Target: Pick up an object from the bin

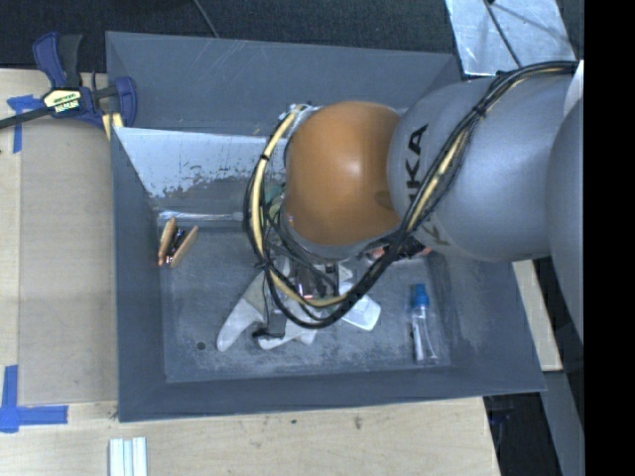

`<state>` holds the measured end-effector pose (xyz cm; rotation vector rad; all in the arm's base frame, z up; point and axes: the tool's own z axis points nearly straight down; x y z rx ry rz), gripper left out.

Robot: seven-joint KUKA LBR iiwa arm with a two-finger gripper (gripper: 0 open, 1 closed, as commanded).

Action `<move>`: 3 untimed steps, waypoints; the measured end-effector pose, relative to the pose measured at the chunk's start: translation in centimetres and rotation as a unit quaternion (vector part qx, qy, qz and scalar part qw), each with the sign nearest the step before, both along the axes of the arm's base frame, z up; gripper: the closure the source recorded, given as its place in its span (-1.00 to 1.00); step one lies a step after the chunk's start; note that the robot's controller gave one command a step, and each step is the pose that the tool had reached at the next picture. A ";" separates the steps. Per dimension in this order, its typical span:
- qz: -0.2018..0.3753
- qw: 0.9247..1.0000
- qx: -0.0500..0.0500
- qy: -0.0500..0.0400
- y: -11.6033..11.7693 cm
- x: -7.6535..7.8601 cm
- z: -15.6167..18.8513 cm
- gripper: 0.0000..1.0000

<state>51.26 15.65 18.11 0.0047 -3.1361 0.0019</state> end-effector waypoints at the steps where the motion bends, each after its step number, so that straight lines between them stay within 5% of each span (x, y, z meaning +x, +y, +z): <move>1: -0.001 1.000 0.001 -0.004 -0.1 0.2 0.5 -1.00; 3: 0.061 0.998 0.001 -0.004 -1.9 1.1 -9.7 -1.00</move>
Offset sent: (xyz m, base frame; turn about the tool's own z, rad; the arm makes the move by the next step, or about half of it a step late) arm 0.0119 -0.0146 -0.1089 -0.0332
